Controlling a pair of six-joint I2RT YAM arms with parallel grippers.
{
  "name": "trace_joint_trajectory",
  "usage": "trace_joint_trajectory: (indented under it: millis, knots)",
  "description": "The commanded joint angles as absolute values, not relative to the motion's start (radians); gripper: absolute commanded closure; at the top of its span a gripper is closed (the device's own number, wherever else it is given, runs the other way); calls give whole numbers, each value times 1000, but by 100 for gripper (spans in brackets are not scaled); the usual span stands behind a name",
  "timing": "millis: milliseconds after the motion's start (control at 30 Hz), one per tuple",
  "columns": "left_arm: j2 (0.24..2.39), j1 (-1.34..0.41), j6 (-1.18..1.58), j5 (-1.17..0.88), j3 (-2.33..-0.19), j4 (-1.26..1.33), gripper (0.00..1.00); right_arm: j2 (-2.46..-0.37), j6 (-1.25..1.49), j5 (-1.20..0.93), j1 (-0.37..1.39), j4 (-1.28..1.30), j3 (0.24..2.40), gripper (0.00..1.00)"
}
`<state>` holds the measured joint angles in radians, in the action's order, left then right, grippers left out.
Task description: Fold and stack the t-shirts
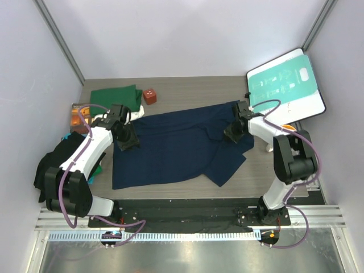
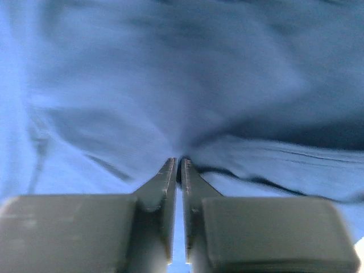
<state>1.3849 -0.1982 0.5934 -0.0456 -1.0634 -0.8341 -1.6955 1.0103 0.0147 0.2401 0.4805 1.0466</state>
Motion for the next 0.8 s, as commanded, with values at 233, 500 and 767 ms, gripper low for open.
trace_joint_trajectory:
  millis: [233,500,767]
  knots:
    - [1408,-206,578,-28,-1075,-824,64,-1654,701,96,255,512,1203,57]
    - [1424,-216,586,-29,-1055,-805,65,-1476,676,108,203,649,1002,50]
    - [1428,-230,594,-31,-1071,-810,65,-1485,733,45,120,636,910,49]
